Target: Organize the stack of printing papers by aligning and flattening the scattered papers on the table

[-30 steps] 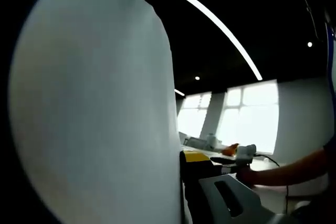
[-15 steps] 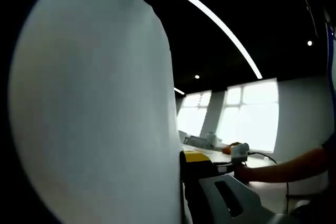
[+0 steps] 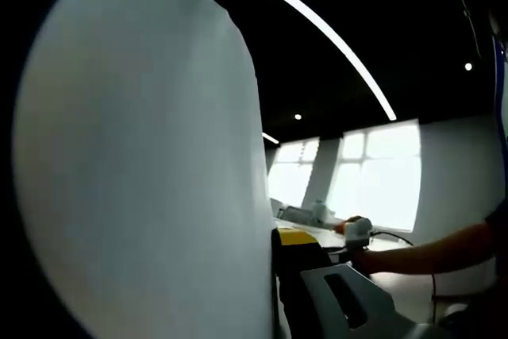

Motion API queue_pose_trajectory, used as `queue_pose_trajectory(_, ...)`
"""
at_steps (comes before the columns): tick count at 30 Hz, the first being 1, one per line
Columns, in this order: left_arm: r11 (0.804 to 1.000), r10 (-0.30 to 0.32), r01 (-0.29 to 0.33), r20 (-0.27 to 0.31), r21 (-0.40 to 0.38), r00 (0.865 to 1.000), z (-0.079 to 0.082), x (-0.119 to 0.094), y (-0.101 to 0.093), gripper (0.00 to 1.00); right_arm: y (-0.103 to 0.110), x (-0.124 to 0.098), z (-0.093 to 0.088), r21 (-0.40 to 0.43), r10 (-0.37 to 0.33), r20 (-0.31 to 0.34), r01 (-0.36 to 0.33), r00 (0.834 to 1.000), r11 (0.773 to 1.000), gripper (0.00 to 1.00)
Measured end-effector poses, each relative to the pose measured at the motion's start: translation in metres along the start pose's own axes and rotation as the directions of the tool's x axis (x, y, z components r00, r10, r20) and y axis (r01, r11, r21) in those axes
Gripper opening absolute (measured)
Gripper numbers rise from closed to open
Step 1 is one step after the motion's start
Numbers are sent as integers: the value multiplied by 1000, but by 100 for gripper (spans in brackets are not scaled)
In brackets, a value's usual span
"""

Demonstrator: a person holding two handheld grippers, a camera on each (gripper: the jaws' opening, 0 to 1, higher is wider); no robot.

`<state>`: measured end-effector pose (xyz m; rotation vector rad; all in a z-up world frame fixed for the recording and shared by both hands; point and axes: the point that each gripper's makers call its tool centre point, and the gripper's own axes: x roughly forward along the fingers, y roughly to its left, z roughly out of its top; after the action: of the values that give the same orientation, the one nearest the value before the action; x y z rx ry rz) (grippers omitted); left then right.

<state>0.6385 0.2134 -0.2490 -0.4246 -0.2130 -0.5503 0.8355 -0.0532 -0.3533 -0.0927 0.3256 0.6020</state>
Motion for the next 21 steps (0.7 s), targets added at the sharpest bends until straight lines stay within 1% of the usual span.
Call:
queue_pose_trajectory(3,1000,0,0,0,0,1000,0,0,0,6,1,-1,0,-2,2,0,-2,1000,1000,89)
queue_pose_trajectory(6,1000,0,0,0,0,1000,0,0,0,6,3,-4,-1,-6,8,1,-8,1000,1000,84)
queue_pose_trajectory(10,1000,-1,1,0,0,1000,0,0,0,6,7,-6,-1,-11,18,2,-18,1000,1000,72)
queue_pose_trajectory(12,1000,-1,1,0,0,1000,-1,1,0,6,8,-6,0,-14,25,2,-25,1000,1000,68)
queue_pose_trajectory(16,1000,-1,1,0,0,1000,0,1,0,6,15,-9,0,-27,53,2,-53,999,998,53)
queue_pose_trajectory(18,1000,0,0,0,0,1000,0,1,0,6,16,-9,0,-28,56,3,-56,998,998,47)
queue_pose_trajectory(19,1000,0,0,1,0,1000,0,1,0,6,22,-10,1,-59,79,7,-78,997,995,45)
queue_pose_trajectory(21,1000,-1,1,0,0,1000,0,1,0,6,23,-11,1,-75,87,9,-86,996,993,40)
